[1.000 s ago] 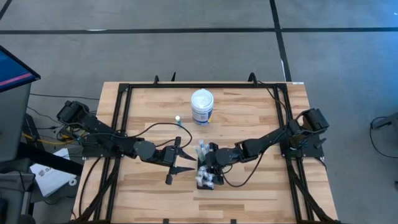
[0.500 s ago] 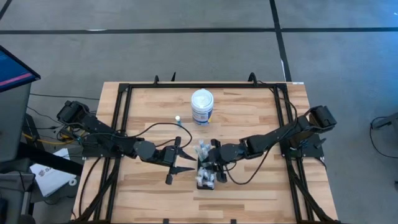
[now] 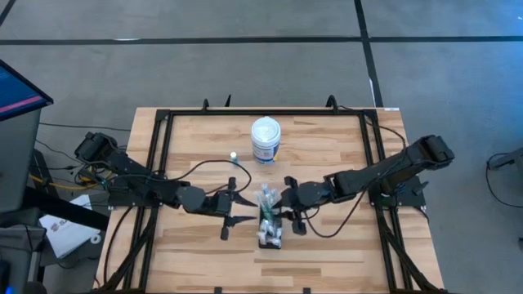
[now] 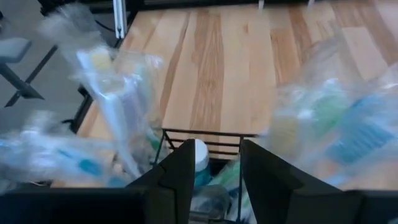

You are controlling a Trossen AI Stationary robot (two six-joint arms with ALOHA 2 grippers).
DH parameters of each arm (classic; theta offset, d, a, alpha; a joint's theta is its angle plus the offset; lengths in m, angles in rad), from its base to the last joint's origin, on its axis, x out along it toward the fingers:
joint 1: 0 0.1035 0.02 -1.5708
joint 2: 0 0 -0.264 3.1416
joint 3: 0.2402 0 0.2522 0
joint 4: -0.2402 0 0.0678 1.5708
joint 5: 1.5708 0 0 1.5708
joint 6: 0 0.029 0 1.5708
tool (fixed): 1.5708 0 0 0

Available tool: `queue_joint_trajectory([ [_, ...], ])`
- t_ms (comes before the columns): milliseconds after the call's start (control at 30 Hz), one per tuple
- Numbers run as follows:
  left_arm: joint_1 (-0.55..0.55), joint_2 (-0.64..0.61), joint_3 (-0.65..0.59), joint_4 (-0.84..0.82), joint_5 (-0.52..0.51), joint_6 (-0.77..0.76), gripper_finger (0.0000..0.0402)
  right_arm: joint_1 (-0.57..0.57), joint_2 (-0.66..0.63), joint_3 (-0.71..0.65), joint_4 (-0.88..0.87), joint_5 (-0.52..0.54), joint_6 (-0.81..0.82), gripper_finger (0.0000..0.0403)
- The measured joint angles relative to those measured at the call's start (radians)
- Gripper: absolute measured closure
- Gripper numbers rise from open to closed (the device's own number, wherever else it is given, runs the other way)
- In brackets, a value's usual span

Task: Pick & Place toothbrushing station
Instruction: Put the blue mouthwash into the black mesh organizer

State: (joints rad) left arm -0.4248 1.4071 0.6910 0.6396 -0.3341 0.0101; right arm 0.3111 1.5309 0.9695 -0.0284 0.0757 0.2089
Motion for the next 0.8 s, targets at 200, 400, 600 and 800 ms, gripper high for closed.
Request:
queue_joint_trajectory([
  [200, 0.000, 0.000, 0.000, -0.050, -0.177, 0.000, 0.0248, 0.000, -0.078, 0.000, -0.058, 0.002, 0.000, 0.0283],
  [400, 0.000, 0.000, 0.000, -0.104, -0.342, 0.000, 0.0248, 0.001, -0.138, 0.000, -0.140, 0.003, 0.001, 0.0283],
  [600, 0.015, 0.000, 0.000, -0.174, -0.497, -0.025, 0.0248, 0.001, -0.152, 0.000, -0.184, 0.003, 0.036, 0.0283],
  [800, 0.093, 0.000, 0.000, -0.241, -0.503, -0.076, 0.0248, 0.001, -0.152, 0.000, -0.209, 0.003, 0.054, 0.0283],
])
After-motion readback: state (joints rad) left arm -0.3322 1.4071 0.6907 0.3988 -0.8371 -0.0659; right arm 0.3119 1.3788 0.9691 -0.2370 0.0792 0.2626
